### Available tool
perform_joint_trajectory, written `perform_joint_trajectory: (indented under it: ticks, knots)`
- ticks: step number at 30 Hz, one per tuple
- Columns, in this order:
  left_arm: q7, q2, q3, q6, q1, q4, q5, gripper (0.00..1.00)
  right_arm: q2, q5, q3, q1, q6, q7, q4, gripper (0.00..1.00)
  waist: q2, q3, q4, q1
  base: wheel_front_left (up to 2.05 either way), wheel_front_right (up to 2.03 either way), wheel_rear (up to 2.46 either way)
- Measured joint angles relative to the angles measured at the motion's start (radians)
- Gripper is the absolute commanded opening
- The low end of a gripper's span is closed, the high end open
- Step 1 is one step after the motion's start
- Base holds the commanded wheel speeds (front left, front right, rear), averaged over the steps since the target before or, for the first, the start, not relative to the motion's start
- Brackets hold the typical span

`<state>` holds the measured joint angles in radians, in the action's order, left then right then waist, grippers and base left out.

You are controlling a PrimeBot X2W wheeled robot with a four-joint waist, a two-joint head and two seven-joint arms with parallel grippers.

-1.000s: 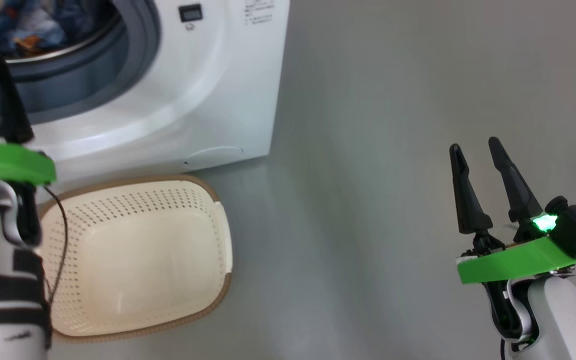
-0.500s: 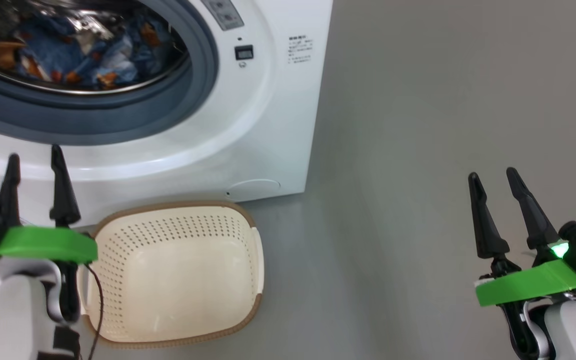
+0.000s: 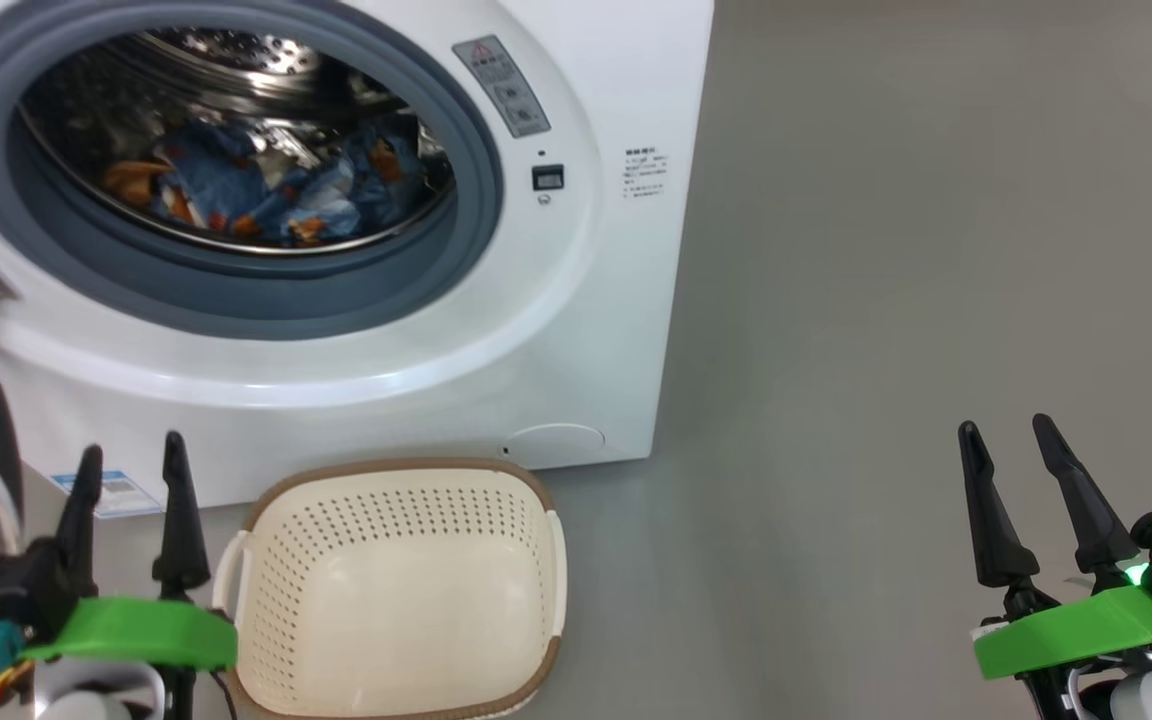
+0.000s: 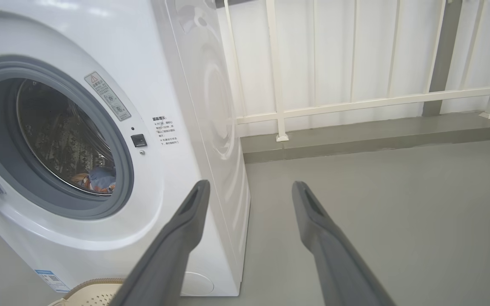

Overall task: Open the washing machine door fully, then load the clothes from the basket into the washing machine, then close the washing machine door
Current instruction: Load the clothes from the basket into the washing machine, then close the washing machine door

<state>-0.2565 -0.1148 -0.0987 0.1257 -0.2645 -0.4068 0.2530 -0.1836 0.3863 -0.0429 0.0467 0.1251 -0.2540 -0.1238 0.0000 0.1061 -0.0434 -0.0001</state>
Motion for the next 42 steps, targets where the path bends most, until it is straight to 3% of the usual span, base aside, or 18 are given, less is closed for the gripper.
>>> perform_joint_trajectory:
  ticks: [17,42]
  knots:
    - [0.0,-0.015,-0.012,0.0,0.184,0.11,0.019,1.0,-0.006,0.0,0.016,-0.08,0.0,0.0,0.002,1.0,0.0,-0.088,0.044,0.0001,0.0,0.0,0.0]
    - [0.0,-0.014,-0.024,0.0,0.225,0.15,0.028,1.0,-0.006,0.0,0.022,-0.1,0.0,0.0,0.012,1.0,0.0,-0.1,0.041,0.0002,0.0,0.0,0.0]
